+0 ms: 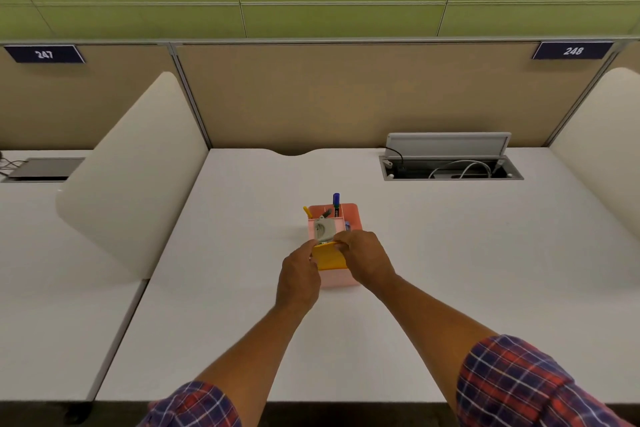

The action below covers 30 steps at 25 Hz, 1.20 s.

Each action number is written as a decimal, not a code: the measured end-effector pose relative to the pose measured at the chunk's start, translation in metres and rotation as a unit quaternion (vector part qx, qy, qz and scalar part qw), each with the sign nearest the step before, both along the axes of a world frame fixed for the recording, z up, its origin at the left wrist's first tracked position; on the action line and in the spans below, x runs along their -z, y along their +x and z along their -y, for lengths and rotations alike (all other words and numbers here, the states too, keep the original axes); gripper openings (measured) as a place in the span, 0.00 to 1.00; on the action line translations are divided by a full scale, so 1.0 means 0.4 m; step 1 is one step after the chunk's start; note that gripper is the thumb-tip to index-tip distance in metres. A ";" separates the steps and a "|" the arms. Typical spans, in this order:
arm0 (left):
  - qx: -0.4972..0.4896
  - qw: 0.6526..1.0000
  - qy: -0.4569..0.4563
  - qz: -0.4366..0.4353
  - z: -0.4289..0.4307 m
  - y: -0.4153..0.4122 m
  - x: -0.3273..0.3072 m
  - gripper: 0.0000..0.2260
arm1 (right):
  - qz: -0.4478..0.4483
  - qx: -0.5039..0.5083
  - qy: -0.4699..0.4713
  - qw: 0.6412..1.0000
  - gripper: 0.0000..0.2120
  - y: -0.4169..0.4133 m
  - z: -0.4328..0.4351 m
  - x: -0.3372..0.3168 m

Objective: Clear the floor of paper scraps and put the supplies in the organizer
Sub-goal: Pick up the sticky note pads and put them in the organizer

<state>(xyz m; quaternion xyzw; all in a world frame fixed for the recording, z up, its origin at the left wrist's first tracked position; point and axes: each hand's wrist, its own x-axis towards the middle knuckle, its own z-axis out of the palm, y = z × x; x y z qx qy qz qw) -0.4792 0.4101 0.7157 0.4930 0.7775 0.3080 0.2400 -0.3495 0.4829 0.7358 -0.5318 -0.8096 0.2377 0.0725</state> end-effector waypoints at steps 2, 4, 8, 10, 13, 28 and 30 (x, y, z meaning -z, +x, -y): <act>-0.012 1.000 0.006 -0.003 -0.004 -0.003 0.008 0.20 | -0.006 0.002 0.001 1.000 0.16 -0.010 -0.002 0.005; -0.007 1.000 -0.004 -0.015 -0.006 -0.008 0.017 0.20 | -0.025 0.016 -0.013 0.999 0.15 -0.008 0.000 0.014; 0.045 0.997 -0.057 -0.037 0.010 -0.001 0.047 0.26 | -0.052 0.055 -0.062 0.995 0.16 0.007 0.022 0.046; 0.064 0.995 -0.067 -0.047 0.020 0.003 0.063 0.27 | -0.055 0.067 -0.077 0.993 0.19 0.011 0.036 0.058; 0.070 0.994 -0.077 -0.033 0.029 0.004 0.076 0.27 | -0.082 0.074 -0.086 0.990 0.18 0.014 0.056 0.069; 0.134 0.957 -0.141 -0.214 0.167 0.144 0.095 0.39 | 0.071 0.014 0.084 0.994 0.33 0.264 0.221 0.106; 0.120 0.961 -0.144 -0.205 0.190 0.210 0.096 0.40 | 0.102 -0.001 0.082 0.991 0.35 0.348 0.237 0.122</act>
